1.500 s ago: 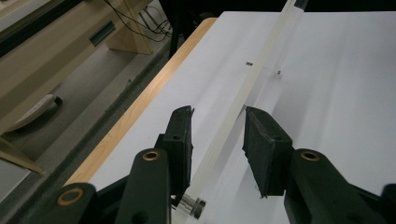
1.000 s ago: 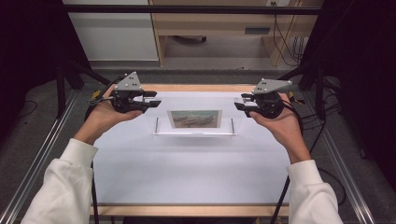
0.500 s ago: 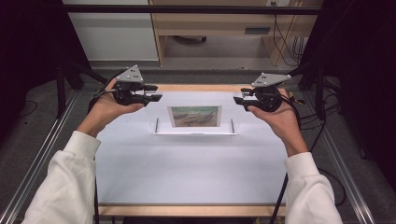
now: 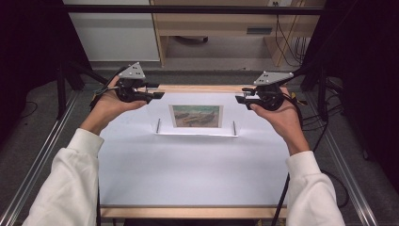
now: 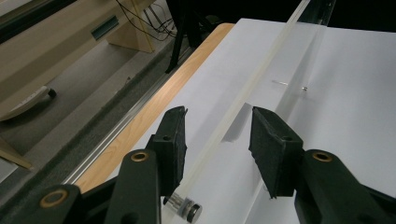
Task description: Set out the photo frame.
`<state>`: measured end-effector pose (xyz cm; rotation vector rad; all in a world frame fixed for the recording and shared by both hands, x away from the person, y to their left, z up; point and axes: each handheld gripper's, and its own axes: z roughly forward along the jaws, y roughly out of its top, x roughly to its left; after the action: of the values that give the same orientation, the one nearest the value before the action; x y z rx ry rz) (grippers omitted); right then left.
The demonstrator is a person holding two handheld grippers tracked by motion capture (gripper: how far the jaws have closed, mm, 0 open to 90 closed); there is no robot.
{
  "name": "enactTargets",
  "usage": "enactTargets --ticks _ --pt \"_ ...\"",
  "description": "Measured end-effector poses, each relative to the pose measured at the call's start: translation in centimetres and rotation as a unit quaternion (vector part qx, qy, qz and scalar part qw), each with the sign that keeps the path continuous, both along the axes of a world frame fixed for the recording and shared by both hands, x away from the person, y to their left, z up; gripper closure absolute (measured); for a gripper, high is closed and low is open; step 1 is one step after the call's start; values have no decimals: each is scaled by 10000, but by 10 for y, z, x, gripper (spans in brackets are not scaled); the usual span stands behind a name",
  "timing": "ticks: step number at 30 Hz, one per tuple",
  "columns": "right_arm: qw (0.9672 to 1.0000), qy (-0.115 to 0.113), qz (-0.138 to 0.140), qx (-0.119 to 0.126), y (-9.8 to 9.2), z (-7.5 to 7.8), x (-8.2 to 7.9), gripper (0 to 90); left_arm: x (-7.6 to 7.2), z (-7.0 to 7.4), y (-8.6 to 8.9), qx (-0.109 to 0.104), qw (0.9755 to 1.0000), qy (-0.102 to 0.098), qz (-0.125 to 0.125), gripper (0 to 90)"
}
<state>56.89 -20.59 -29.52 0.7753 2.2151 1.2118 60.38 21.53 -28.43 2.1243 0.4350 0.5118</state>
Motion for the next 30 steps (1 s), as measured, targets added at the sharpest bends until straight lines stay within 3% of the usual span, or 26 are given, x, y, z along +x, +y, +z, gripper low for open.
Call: enactTargets --ticks 14,19,22,26,30 --pt "10000 31 -29 44 -1 0 13 573 9 -2 -1 -112 9998 21 152 530" --pt "10000 13 0 83 -2 -1 16 573 11 -1 -1 -315 9991 -2 275 461" --pt "10000 20 28 82 -2 -1 19 573 10 2 1 -503 9978 -50 432 405" --pt "10000 26 46 75 -3 -1 22 573 5 7 8 -825 9943 -158 653 364" --pt "10000 20 24 89 -3 -1 26 569 -4 7 18 -1001 9911 -203 858 315"
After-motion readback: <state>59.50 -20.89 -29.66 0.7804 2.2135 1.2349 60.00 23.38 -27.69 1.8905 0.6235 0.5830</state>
